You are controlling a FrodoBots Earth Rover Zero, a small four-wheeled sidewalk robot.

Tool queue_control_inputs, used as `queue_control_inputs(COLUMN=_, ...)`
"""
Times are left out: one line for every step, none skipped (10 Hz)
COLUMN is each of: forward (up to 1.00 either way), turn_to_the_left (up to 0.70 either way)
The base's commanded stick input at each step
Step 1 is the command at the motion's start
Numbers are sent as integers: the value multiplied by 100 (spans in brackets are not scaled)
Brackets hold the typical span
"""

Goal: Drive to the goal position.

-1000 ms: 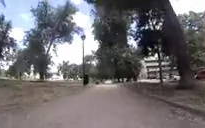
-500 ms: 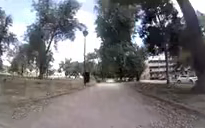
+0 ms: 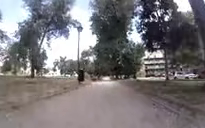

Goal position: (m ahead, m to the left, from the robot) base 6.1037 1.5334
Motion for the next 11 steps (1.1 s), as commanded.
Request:
queue_control_inputs(forward=100, turn_to_the_left=0)
queue_control_inputs(forward=100, turn_to_the_left=0)
queue_control_inputs(forward=100, turn_to_the_left=0)
queue_control_inputs(forward=100, turn_to_the_left=0)
queue_control_inputs(forward=100, turn_to_the_left=0)
queue_control_inputs(forward=100, turn_to_the_left=0)
queue_control_inputs(forward=100, turn_to_the_left=0)
queue_control_inputs(forward=100, turn_to_the_left=0)
queue_control_inputs(forward=100, turn_to_the_left=0)
queue_control_inputs(forward=100, turn_to_the_left=0)
queue_control_inputs(forward=100, turn_to_the_left=0)
